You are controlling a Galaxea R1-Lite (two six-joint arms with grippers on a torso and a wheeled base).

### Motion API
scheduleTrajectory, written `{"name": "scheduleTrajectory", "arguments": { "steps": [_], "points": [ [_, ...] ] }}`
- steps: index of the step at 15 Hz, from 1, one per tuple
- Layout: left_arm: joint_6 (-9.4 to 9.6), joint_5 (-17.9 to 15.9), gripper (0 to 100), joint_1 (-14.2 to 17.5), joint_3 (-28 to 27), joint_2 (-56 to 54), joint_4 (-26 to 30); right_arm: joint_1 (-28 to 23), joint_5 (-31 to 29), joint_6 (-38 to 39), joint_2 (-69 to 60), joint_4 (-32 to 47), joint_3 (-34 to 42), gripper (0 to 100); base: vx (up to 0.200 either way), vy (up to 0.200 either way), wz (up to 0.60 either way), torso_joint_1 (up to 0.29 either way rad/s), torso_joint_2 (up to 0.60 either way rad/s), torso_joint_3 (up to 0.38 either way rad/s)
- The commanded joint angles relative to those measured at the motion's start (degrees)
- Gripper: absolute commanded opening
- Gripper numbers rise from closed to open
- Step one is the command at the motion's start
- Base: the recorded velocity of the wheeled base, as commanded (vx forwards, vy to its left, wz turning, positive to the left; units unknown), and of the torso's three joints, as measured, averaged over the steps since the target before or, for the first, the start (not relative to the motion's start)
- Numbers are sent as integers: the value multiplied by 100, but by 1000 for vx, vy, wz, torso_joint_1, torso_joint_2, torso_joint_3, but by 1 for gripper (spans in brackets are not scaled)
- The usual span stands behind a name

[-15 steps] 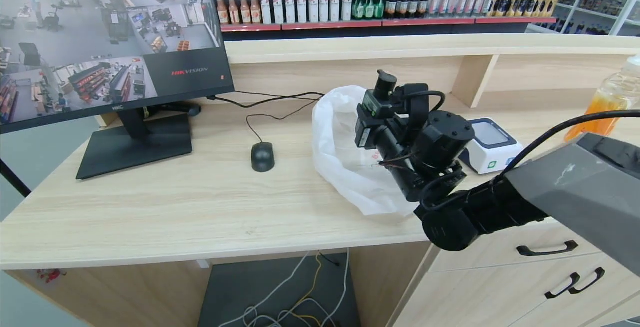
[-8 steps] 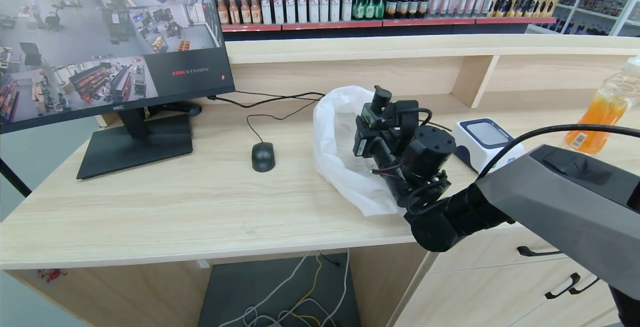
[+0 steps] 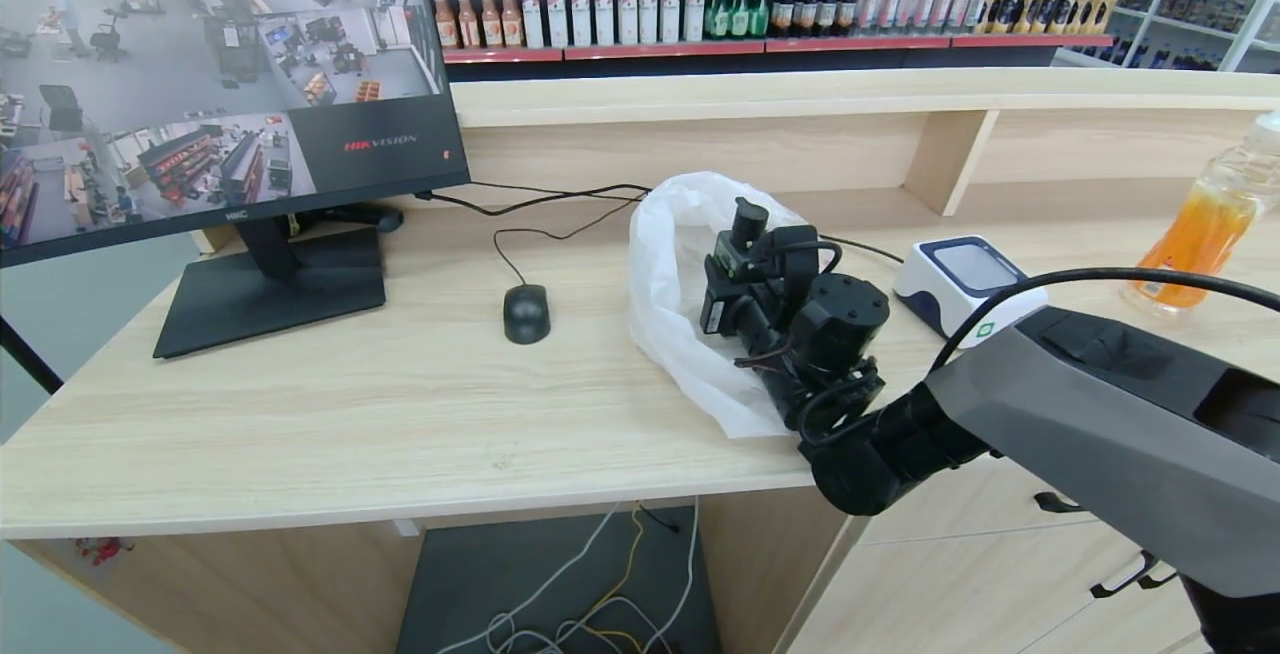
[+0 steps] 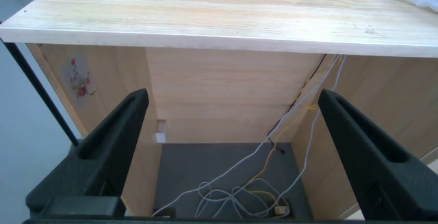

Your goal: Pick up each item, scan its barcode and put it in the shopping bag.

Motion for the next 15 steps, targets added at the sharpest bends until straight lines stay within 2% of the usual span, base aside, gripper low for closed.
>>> {"name": "scheduleTrajectory", "arguments": {
  "steps": [1,15],
  "points": [
    [-1,2,100,1,0,-2,-1,3,-8,-3,81,5,2,0,0,0,0,0,0,0],
    [-1,2,100,1,-9,-2,-1,29,9,-3,266,-232,2,0,0,0,0,0,0,0]
  ]
}}
